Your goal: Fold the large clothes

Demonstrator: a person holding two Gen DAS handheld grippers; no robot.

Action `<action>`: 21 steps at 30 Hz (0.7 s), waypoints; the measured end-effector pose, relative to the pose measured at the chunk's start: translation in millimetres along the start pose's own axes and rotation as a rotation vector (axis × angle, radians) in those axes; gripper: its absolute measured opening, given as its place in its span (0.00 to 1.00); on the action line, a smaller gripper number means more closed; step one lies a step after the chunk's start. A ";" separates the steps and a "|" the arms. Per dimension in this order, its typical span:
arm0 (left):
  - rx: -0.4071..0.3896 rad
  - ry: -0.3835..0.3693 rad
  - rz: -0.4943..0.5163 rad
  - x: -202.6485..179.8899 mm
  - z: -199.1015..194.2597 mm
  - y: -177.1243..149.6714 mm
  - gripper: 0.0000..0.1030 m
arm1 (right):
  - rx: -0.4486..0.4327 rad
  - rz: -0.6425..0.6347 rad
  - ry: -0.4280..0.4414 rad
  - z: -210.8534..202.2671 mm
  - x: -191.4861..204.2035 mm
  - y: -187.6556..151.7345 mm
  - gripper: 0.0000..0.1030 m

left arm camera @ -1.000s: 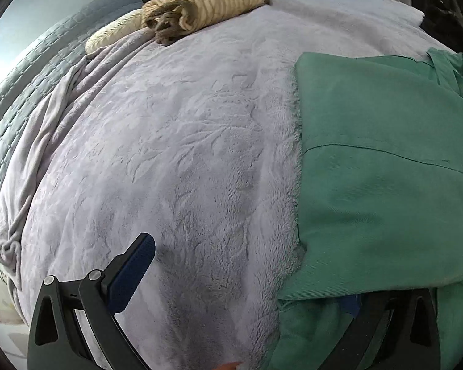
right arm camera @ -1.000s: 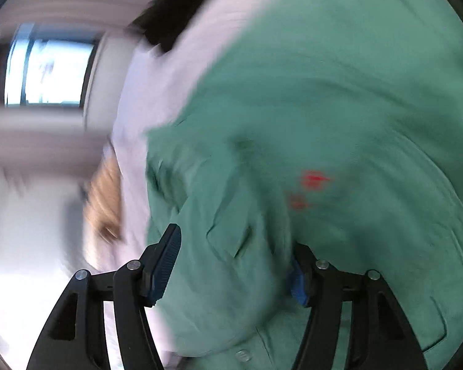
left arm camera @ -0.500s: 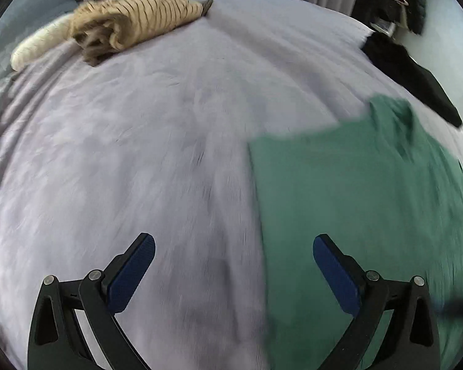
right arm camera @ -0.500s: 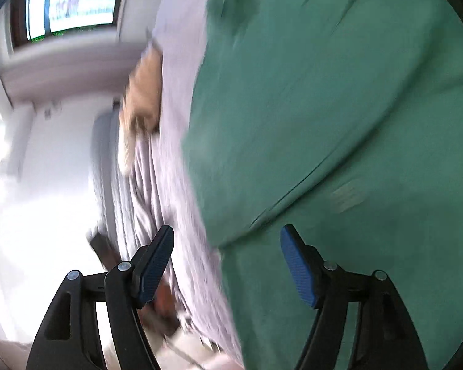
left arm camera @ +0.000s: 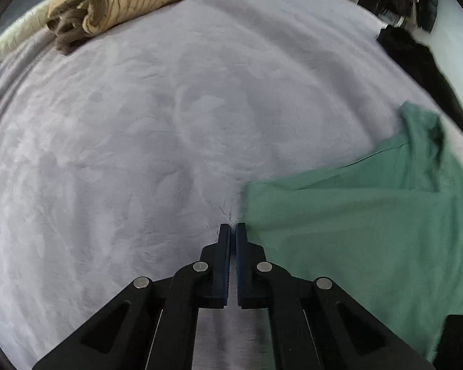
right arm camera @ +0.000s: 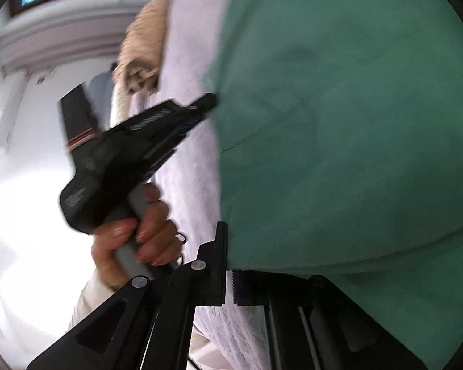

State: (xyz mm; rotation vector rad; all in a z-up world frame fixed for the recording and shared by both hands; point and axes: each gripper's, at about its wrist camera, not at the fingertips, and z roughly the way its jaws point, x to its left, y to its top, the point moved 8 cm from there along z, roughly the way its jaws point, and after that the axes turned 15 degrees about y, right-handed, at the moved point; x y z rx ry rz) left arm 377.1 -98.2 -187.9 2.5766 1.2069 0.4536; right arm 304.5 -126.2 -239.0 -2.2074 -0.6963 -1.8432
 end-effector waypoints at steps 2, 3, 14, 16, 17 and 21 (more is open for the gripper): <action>0.008 0.003 -0.012 -0.6 7.3 -2.9 0.04 | 0.060 0.033 -0.071 13.0 -23.5 -6.7 0.02; 0.005 0.011 -0.014 -2.5 8.9 -2.7 0.04 | 0.075 0.056 -0.099 14.5 -35.7 -10.7 0.02; -0.090 0.093 -0.013 -0.8 -31.9 -12.2 0.04 | -0.140 -0.292 -0.411 -166.0 10.8 40.9 0.51; -0.129 0.119 -0.025 4.8 -46.6 -11.8 0.04 | -0.239 -0.347 -0.550 -211.1 11.5 69.7 0.51; -0.143 0.128 -0.033 6.6 -52.3 -11.7 0.04 | -0.270 -0.358 -0.618 -230.3 6.9 88.3 0.51; -0.160 0.089 -0.060 2.4 -64.7 -12.6 0.04 | -0.292 -0.321 -0.754 -260.0 -24.2 135.3 0.51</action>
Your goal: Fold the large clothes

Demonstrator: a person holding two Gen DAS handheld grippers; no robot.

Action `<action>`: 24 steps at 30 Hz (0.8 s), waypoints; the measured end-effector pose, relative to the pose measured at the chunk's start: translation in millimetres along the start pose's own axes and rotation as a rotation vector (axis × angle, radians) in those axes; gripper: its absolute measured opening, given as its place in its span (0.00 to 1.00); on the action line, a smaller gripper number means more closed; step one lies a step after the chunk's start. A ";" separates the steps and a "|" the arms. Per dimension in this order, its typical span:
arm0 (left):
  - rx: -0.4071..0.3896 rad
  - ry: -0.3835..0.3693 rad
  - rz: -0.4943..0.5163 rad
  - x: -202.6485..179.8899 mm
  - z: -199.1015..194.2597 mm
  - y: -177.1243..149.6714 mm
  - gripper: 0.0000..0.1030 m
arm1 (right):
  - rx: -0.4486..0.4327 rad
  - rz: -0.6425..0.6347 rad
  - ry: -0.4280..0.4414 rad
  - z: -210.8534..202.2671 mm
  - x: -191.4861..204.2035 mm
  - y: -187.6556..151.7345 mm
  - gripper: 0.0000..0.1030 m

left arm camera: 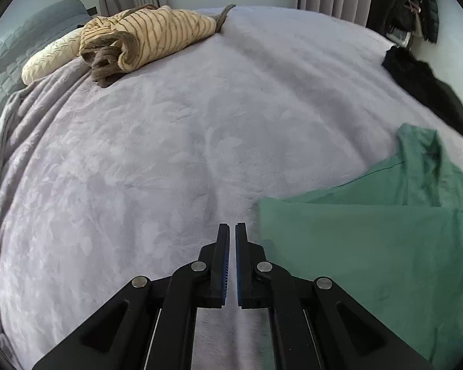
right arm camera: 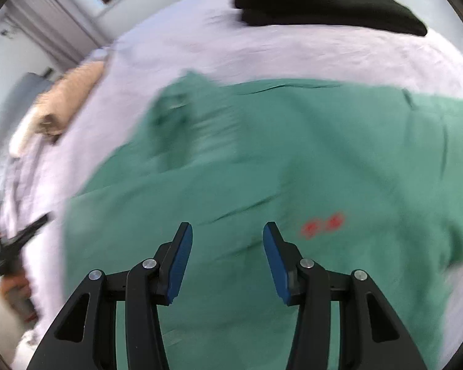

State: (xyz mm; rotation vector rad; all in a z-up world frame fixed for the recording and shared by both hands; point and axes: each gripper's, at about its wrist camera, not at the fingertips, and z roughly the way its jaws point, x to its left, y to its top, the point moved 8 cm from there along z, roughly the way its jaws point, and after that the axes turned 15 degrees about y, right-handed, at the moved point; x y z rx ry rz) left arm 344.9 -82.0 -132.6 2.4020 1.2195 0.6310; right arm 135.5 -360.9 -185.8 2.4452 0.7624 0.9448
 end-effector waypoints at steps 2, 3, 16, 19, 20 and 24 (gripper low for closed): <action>0.001 -0.032 -0.005 -10.5 -4.9 -3.1 0.04 | 0.046 0.040 0.020 15.7 -18.0 -0.7 0.51; 0.009 -0.042 -0.002 -16.3 -4.2 -6.3 0.04 | 0.050 0.044 0.013 20.5 -20.7 -0.9 0.49; 0.069 0.092 0.092 -42.1 27.3 -43.3 0.04 | 0.026 -0.026 -0.013 41.0 -13.7 26.2 0.09; 0.074 0.043 0.080 -26.1 10.6 -43.9 0.04 | 0.008 -0.008 -0.043 23.4 -13.9 19.8 0.19; 0.069 0.032 0.080 -20.9 1.1 -45.8 0.04 | 0.001 -0.012 -0.027 16.1 -11.7 16.0 0.19; 0.073 -0.033 0.107 -18.8 -34.8 -68.6 0.04 | -0.013 -0.053 0.018 -12.9 0.9 -1.4 0.19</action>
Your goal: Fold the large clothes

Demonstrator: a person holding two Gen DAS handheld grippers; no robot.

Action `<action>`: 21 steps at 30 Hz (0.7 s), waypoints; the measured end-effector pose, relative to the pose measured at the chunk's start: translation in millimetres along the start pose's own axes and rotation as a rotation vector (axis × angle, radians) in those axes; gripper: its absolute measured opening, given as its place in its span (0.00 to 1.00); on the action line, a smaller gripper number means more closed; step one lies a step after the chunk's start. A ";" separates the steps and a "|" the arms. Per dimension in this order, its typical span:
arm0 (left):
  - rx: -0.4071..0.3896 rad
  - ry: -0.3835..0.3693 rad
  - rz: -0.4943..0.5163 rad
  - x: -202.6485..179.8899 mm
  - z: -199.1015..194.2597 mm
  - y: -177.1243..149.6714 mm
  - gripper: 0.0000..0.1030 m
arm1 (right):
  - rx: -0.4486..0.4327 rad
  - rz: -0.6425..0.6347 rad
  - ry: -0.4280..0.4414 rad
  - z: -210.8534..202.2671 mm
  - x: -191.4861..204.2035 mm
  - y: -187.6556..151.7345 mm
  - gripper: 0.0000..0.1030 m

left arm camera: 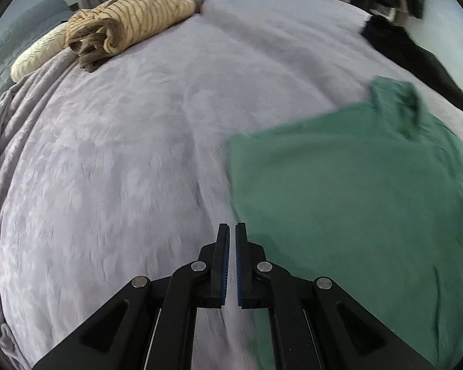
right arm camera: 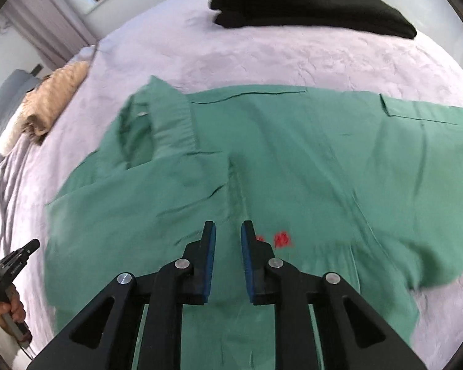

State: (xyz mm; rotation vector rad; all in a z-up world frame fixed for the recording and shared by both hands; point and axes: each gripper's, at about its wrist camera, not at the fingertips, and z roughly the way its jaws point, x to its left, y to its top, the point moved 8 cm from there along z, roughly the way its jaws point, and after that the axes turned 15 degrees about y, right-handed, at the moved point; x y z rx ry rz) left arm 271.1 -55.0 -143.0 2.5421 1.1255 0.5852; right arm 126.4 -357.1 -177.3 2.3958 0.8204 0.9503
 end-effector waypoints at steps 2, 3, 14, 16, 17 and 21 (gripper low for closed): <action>0.010 -0.050 0.017 -11.7 -12.3 -17.8 0.04 | 0.014 -0.009 0.035 -1.0 8.5 -8.3 0.19; 0.012 -0.061 0.027 -18.7 -15.2 -26.6 0.04 | 0.021 -0.011 0.045 1.4 9.2 -8.1 0.19; 0.094 0.046 0.013 -11.5 14.9 -77.1 0.05 | 0.017 0.212 0.035 -1.5 -46.0 -49.4 0.13; 0.118 0.060 0.002 -6.3 11.8 -80.1 0.05 | 0.021 0.249 0.042 -9.7 -49.8 -56.2 0.14; 0.121 0.060 -0.006 -4.9 8.8 -81.3 0.05 | 0.023 0.267 0.055 -15.8 -49.4 -60.5 0.14; 0.125 0.072 -0.024 -4.9 -5.7 -84.3 0.05 | 0.051 0.272 0.080 -30.1 -40.2 -76.9 0.16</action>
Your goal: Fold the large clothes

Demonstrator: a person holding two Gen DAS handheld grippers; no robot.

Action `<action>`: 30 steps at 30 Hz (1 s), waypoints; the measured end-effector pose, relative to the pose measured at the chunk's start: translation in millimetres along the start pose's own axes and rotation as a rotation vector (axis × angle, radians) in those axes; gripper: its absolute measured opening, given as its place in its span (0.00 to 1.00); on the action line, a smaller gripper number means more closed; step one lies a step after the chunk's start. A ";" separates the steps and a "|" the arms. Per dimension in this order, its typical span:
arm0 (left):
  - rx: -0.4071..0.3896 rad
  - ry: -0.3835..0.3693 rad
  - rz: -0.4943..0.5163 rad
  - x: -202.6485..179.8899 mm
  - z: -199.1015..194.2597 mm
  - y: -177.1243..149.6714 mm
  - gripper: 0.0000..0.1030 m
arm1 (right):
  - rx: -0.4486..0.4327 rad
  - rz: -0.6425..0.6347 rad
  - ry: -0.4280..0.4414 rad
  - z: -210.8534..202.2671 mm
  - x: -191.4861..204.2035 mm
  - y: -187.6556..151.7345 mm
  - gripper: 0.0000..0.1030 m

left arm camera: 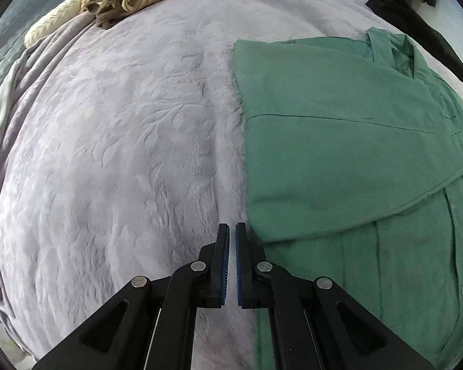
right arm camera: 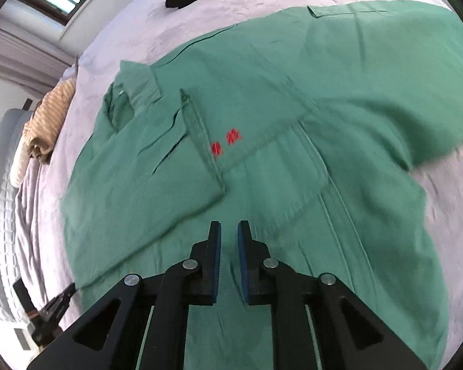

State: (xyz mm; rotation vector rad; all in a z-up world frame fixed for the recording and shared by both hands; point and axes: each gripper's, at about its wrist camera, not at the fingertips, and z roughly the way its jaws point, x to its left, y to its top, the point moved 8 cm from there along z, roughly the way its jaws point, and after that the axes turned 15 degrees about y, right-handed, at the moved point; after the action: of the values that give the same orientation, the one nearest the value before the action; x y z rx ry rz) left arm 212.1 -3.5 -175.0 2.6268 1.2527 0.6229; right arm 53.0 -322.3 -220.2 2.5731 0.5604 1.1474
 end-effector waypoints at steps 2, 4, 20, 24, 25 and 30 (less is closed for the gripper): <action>0.006 0.004 0.003 -2.5 -3.4 -0.6 0.05 | 0.024 0.000 0.002 -4.3 0.5 -11.8 0.30; 0.010 0.012 0.010 -9.3 -8.4 -4.7 0.05 | 0.038 0.004 -0.002 -7.6 -0.9 -23.7 0.49; 0.048 -0.011 0.042 -72.9 -35.8 -38.3 0.05 | 0.061 0.020 0.077 -36.3 -10.1 -62.3 0.75; 0.059 0.012 0.022 -74.8 -36.7 -40.4 0.05 | 0.053 0.029 0.097 -42.9 -14.4 -65.0 0.76; 0.059 0.011 0.018 -76.0 -37.5 -40.5 0.05 | 0.053 0.030 0.104 -44.0 -15.3 -65.4 0.76; 0.069 -0.119 -0.030 -103.2 -38.2 -42.1 1.00 | 0.059 0.026 0.136 -47.3 -16.7 -65.1 0.78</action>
State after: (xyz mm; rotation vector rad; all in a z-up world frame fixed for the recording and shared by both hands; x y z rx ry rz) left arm 107.9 -57.6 -184.8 2.6505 1.2975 0.4192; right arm -8.3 -267.9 -225.7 2.5726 0.6000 1.3412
